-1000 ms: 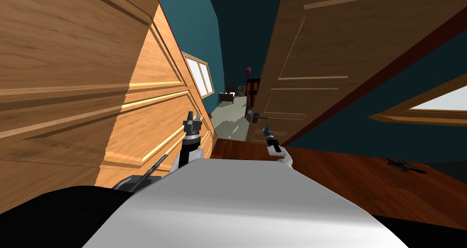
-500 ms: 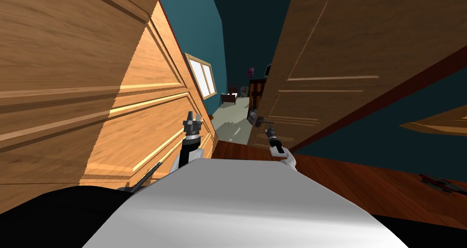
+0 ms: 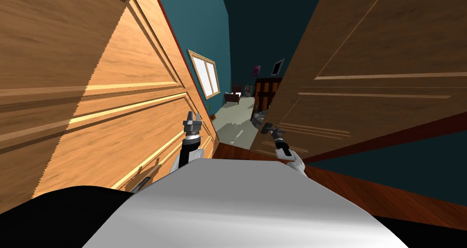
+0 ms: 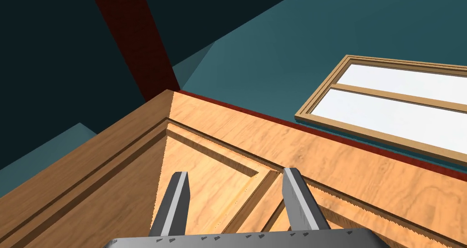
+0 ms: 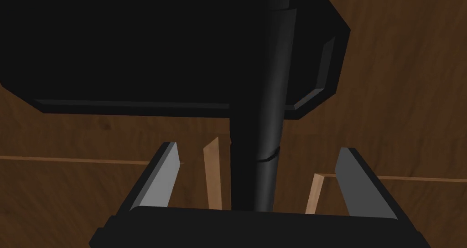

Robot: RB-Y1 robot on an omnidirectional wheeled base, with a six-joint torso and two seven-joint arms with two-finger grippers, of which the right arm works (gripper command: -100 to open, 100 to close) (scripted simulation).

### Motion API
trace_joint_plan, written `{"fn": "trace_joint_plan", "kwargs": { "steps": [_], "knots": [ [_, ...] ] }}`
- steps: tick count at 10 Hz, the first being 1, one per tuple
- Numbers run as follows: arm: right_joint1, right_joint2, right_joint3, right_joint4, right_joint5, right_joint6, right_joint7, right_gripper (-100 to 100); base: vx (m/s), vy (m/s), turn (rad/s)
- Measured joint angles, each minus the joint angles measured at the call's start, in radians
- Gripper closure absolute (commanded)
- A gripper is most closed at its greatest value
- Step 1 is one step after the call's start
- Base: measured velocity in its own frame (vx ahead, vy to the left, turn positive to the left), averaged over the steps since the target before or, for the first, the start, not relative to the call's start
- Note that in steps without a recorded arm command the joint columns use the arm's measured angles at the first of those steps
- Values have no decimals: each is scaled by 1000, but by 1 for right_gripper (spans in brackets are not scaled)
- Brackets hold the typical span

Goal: Pull the door open

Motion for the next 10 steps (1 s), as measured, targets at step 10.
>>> {"fn": "trace_joint_plan", "kwargs": {
  "steps": [10],
  "knots": [
    [14, -25, 17, -9, 1, -15, -25, 100, -72, -17, 46]
  ]
}}
